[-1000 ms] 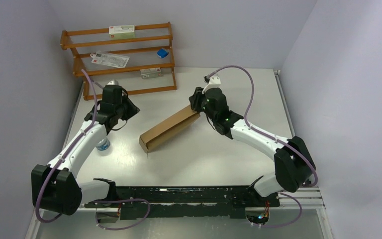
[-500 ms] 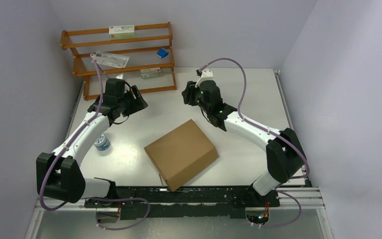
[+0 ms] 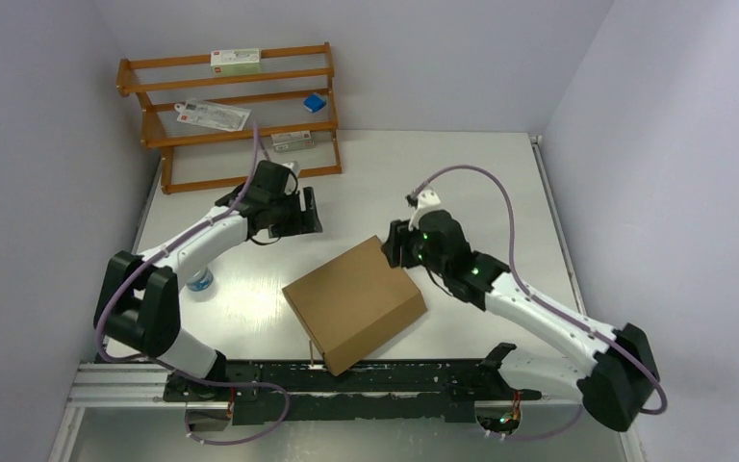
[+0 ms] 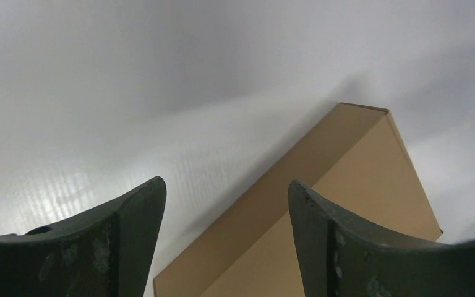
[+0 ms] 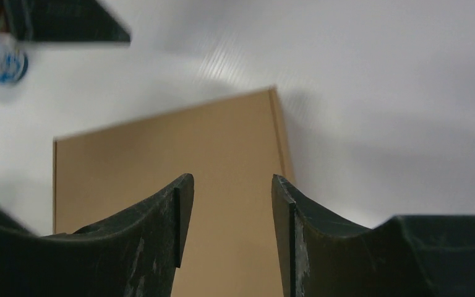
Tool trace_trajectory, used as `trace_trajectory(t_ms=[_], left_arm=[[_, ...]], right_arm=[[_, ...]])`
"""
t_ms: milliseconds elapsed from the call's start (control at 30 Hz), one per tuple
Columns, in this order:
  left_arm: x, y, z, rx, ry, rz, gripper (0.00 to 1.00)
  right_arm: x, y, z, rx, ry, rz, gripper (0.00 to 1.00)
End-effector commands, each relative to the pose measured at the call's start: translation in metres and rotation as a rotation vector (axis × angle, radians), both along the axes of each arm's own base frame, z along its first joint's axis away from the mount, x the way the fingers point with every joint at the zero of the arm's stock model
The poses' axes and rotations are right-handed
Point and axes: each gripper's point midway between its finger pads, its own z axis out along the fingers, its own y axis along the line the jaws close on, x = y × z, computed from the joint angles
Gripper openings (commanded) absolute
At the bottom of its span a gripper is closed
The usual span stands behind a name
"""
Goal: Fold the paper box
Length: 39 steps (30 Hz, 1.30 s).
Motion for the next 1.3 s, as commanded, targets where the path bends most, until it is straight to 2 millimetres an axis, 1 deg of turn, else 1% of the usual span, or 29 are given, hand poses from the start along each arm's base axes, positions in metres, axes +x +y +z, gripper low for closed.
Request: trace_trajectory(t_ms=[0,167,233,400,500,600,700,833,933,1000,1133,1167,1267], left_arm=[[0.018,-0.018,0.012,-0.011,-0.056,-0.026,0.78],[0.021,-0.027,-0.007,-0.009,-0.023,-0.040,0.80],[0.021,-0.030,-0.012,-0.016,-0.011,-0.044,0.82],[0.014,-0.040,-0.018,-0.062,0.004,-0.080,0.89],[0.008,-0.042,-0.021,-0.072,0.015,-0.097,0.90],[0.001,-0.049,-0.024,-0.108,0.030,-0.129,0.92],[-0.010,-0.060,-0.031,-0.151,0.060,-0.174,0.92],[-0.023,-0.071,-0.040,-0.171,0.088,-0.224,0.92],[-0.031,-0.074,-0.048,-0.166,0.113,-0.245,0.92],[-0.032,-0.071,-0.055,-0.149,0.130,-0.241,0.91],[-0.029,-0.068,-0.058,-0.134,0.136,-0.216,0.91],[-0.027,-0.066,-0.059,-0.123,0.133,-0.202,0.91],[-0.014,-0.054,-0.056,-0.078,0.101,-0.142,0.91]], right_arm=[[-0.061,-0.016,-0.031,-0.080,0.142,0.049,0.54],[-0.111,-0.020,-0.052,-0.112,0.217,0.099,0.54],[-0.126,-0.020,-0.059,-0.125,0.242,0.113,0.54],[-0.148,-0.018,-0.074,-0.153,0.276,0.144,0.53],[-0.161,-0.016,-0.090,-0.174,0.308,0.177,0.53],[-0.166,-0.011,-0.104,-0.173,0.311,0.192,0.53],[-0.163,-0.005,-0.113,-0.166,0.288,0.192,0.52],[-0.152,0.011,-0.114,-0.129,0.230,0.205,0.52],[-0.136,0.014,-0.119,-0.156,0.172,0.170,0.52],[-0.124,0.021,-0.116,-0.163,0.120,0.157,0.52],[-0.096,0.037,-0.110,-0.131,0.038,0.148,0.52],[-0.087,0.039,-0.112,-0.133,0.034,0.144,0.51],[-0.064,0.043,-0.110,-0.135,-0.004,0.138,0.51]])
